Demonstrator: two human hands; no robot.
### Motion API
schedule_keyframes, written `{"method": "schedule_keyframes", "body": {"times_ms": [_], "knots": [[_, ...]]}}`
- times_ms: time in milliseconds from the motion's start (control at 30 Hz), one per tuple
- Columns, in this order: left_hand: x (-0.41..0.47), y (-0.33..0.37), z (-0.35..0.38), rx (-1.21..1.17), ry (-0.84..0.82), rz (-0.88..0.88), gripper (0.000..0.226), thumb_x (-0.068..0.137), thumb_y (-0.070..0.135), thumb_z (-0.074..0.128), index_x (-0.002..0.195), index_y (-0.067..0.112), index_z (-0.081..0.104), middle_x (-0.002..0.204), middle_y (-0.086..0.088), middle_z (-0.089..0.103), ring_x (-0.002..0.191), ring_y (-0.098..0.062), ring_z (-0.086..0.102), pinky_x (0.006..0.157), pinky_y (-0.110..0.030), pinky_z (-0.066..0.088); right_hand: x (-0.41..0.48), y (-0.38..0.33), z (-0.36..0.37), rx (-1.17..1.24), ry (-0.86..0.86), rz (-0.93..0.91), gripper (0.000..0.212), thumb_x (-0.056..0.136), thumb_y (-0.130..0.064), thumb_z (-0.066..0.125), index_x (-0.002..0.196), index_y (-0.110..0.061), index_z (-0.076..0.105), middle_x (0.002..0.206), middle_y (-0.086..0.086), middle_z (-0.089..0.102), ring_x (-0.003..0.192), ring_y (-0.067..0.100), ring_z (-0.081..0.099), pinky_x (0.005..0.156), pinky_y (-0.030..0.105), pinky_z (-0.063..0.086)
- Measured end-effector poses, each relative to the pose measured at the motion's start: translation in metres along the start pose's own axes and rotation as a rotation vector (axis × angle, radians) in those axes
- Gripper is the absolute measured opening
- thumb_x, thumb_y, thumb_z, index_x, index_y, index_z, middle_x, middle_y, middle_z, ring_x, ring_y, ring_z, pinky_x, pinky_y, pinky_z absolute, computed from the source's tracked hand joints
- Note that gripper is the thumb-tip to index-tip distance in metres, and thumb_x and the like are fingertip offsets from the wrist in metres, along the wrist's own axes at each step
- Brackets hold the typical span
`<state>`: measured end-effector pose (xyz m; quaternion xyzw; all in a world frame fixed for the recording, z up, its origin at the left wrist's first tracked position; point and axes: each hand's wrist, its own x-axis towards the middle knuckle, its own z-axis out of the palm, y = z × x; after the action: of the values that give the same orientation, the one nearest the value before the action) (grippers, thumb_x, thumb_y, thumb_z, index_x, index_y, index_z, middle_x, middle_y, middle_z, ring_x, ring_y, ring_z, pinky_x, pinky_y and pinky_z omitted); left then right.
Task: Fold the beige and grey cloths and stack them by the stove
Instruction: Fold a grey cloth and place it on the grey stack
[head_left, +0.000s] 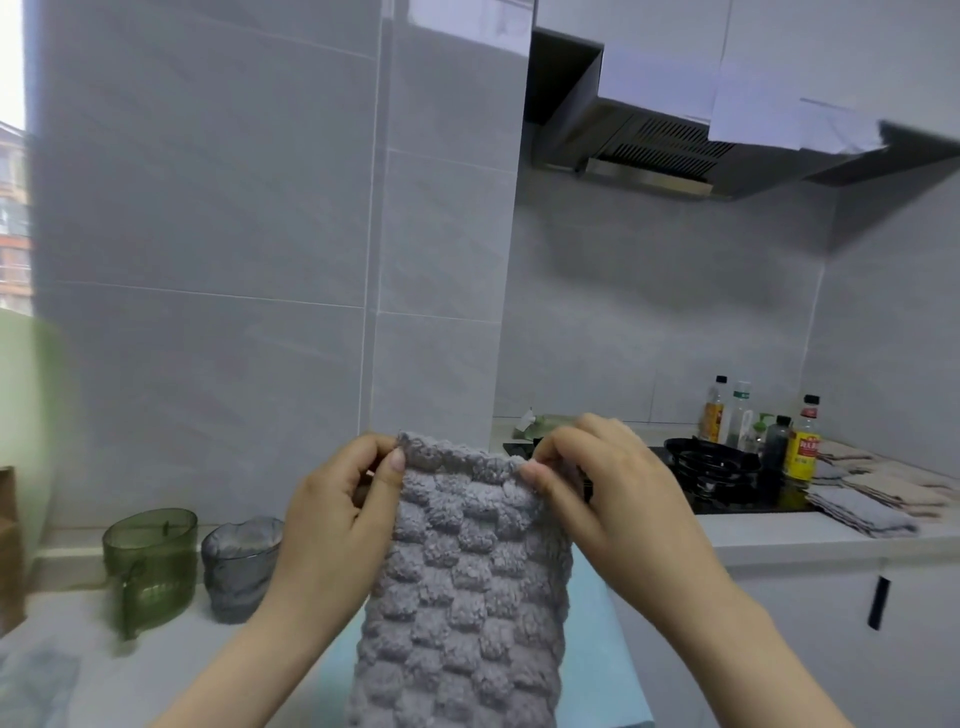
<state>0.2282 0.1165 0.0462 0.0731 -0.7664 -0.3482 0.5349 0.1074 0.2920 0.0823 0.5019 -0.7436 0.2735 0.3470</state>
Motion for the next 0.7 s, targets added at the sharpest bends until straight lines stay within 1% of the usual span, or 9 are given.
{"method": "schedule_keyframes", "body": {"times_ms": [100, 200, 267, 333, 400, 467, 533, 633, 700], "knots": [[-0.001, -0.002, 0.002, -0.072, -0.029, -0.046, 0.025, 0.095, 0.028, 0.049, 0.074, 0.019, 0.060, 0.055, -0.012, 0.043, 0.051, -0.010, 0.038, 0.047, -0.019, 0.027, -0.001, 0.005, 0.004, 0.081, -0.061, 0.059, 0.027, 0.093, -0.049, 0.048, 0.083, -0.025, 0.056, 0.088, -0.013, 0.046, 0.086, 0.006, 0.046, 0.071, 0.021, 0.040], [-0.001, -0.005, 0.004, -0.088, -0.045, -0.059, 0.024, 0.094, 0.032, 0.050, 0.075, 0.024, 0.061, 0.061, -0.017, 0.049, 0.053, -0.020, 0.042, 0.051, -0.027, 0.032, -0.003, 0.007, 0.006, 0.164, -0.129, 0.108, 0.026, 0.094, -0.046, 0.049, 0.080, -0.024, 0.053, 0.078, -0.011, 0.055, 0.073, 0.007, 0.050, 0.061, 0.022, 0.035], [0.000, -0.006, 0.007, -0.115, -0.047, -0.072, 0.021, 0.093, 0.034, 0.052, 0.077, 0.027, 0.064, 0.067, -0.018, 0.056, 0.060, -0.032, 0.050, 0.055, -0.036, 0.039, -0.005, 0.008, 0.006, 0.210, -0.148, 0.137, 0.021, 0.092, -0.045, 0.055, 0.083, -0.026, 0.057, 0.077, -0.012, 0.060, 0.073, 0.005, 0.054, 0.060, 0.021, 0.041], [-0.001, -0.005, 0.010, -0.137, -0.053, -0.074, 0.016, 0.091, 0.038, 0.058, 0.080, 0.030, 0.068, 0.069, -0.011, 0.063, 0.068, -0.030, 0.058, 0.060, -0.039, 0.045, -0.006, 0.007, 0.006, 0.299, -0.174, 0.180, 0.018, 0.089, -0.047, 0.060, 0.094, -0.030, 0.063, 0.084, -0.015, 0.065, 0.082, -0.001, 0.059, 0.068, 0.020, 0.049], [-0.003, -0.001, 0.013, -0.156, -0.071, -0.084, 0.011, 0.088, 0.036, 0.062, 0.083, 0.033, 0.071, 0.074, 0.000, 0.070, 0.073, -0.019, 0.064, 0.069, -0.043, 0.051, -0.007, 0.005, 0.007, 0.381, -0.209, 0.215, 0.025, 0.087, -0.049, 0.062, 0.107, -0.033, 0.065, 0.091, -0.018, 0.066, 0.092, -0.005, 0.059, 0.077, 0.019, 0.051], [-0.004, 0.002, 0.016, -0.177, -0.087, -0.107, 0.012, 0.087, 0.027, 0.066, 0.082, 0.034, 0.074, 0.081, 0.010, 0.073, 0.081, -0.009, 0.068, 0.075, -0.038, 0.055, -0.005, 0.001, 0.010, 0.416, -0.232, 0.214, 0.030, 0.088, -0.048, 0.062, 0.114, -0.034, 0.065, 0.096, -0.020, 0.067, 0.096, -0.008, 0.059, 0.083, 0.018, 0.050], [-0.004, 0.004, 0.019, -0.190, -0.088, -0.119, 0.011, 0.082, 0.024, 0.069, 0.081, 0.033, 0.075, 0.082, 0.013, 0.073, 0.083, -0.004, 0.068, 0.077, -0.031, 0.054, -0.003, -0.002, 0.012, 0.452, -0.232, 0.208, 0.029, 0.088, -0.045, 0.062, 0.113, -0.032, 0.068, 0.098, -0.019, 0.069, 0.097, -0.008, 0.060, 0.086, 0.019, 0.050], [-0.006, 0.004, 0.023, -0.274, -0.095, -0.155, 0.007, 0.077, 0.023, 0.073, 0.080, 0.029, 0.071, 0.076, 0.003, 0.071, 0.073, -0.010, 0.066, 0.067, -0.020, 0.051, 0.000, -0.004, 0.014, 0.508, -0.217, 0.233, 0.019, 0.088, -0.037, 0.066, 0.103, -0.027, 0.072, 0.091, -0.015, 0.072, 0.089, -0.004, 0.064, 0.082, 0.024, 0.053], [-0.008, 0.004, 0.025, -0.324, -0.112, -0.164, 0.007, 0.075, 0.026, 0.073, 0.078, 0.025, 0.066, 0.076, -0.001, 0.070, 0.072, -0.013, 0.066, 0.064, -0.019, 0.049, 0.000, -0.004, 0.015, 0.543, -0.214, 0.247, 0.012, 0.087, -0.033, 0.068, 0.094, -0.025, 0.073, 0.086, -0.012, 0.073, 0.084, 0.000, 0.066, 0.079, 0.027, 0.055]]}}
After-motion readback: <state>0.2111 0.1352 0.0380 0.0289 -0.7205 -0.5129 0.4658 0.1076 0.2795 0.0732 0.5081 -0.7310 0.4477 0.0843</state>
